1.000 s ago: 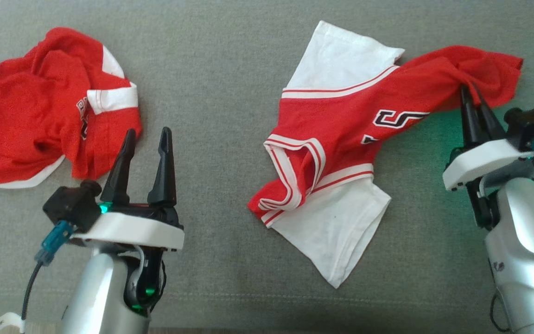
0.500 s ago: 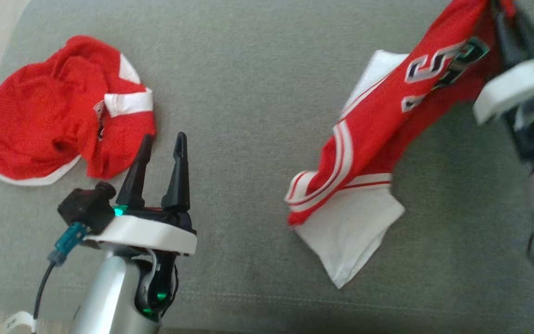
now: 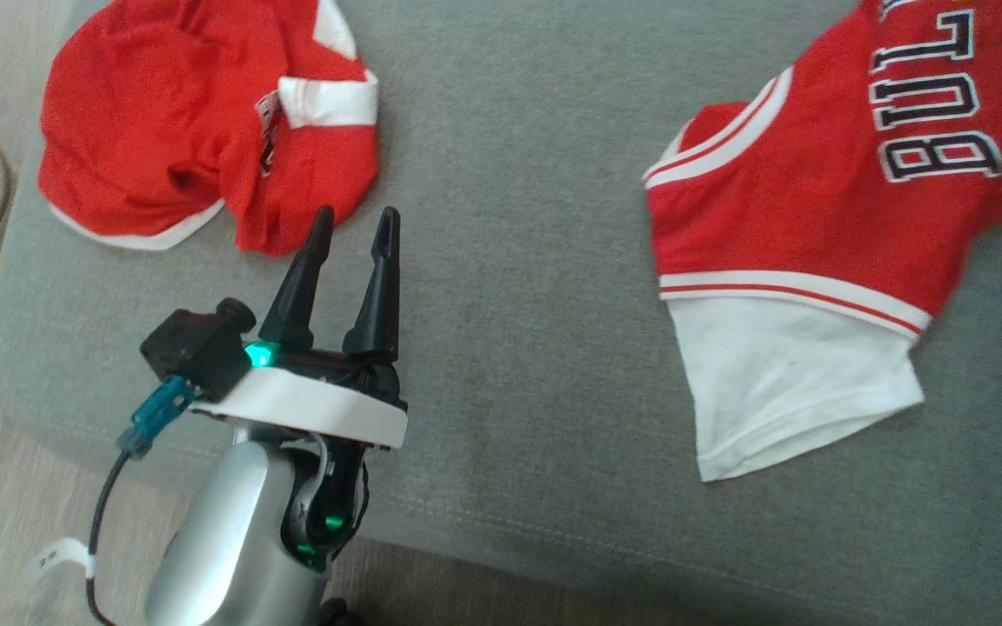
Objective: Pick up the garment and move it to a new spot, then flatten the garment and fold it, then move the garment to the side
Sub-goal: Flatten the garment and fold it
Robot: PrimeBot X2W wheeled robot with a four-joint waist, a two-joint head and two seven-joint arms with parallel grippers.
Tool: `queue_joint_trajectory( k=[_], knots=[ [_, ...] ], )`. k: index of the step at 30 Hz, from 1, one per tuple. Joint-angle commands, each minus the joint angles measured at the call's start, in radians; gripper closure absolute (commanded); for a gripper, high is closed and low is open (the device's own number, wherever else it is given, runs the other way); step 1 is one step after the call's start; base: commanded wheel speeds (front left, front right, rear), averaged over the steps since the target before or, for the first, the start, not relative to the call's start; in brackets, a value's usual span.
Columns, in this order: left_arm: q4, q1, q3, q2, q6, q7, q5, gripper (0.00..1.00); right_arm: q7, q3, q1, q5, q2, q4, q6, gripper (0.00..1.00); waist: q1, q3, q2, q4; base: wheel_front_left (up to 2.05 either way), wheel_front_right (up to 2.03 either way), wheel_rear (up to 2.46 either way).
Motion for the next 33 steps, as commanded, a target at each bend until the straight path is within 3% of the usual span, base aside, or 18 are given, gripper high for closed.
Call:
queue_joint_trajectory(
  k=[1, 8, 14, 23, 33],
  knots=[
    [-0.035, -0.022, 0.028, 0.009, 0.006, -0.008, -0.011, 0.00, -0.029, -0.002, -0.027, -0.004, 0.005, -0.001, 0.007, 0.00, -0.0001, 0.019, 0.0000, 0.020, 0.00, 0.00, 0.00],
    [-0.030, -0.017, 0.041, 0.009, 0.009, -0.008, 0.007, 0.00, -0.199, -0.056, -0.017, -0.016, 0.075, 0.154, 0.007, 0.00, -0.0001, -0.036, 0.0000, -0.054, 0.00, 0.00, 0.00],
    [-0.022, 0.005, 0.050, 0.009, 0.005, -0.008, 0.023, 0.00, -0.319, -0.118, 0.082, 0.044, 0.150, 0.164, 0.007, 0.00, -0.0001, -0.118, 0.0000, -0.160, 0.00, 0.00, 0.00],
    [0.022, 0.061, 0.035, 0.009, -0.001, -0.008, 0.011, 0.00, -0.354, -0.181, 0.365, 0.158, 0.218, -0.073, 0.007, 0.00, -0.0001, -0.228, 0.0000, -0.303, 0.00, 0.00, 0.00],
    [0.157, 0.055, -0.062, 0.009, -0.019, -0.008, -0.028, 0.00, -0.351, -0.275, 0.685, 0.141, 0.315, -0.384, 0.007, 0.00, -0.0001, -0.235, 0.0000, -0.402, 0.00, 0.00, 0.00]
  ],
)
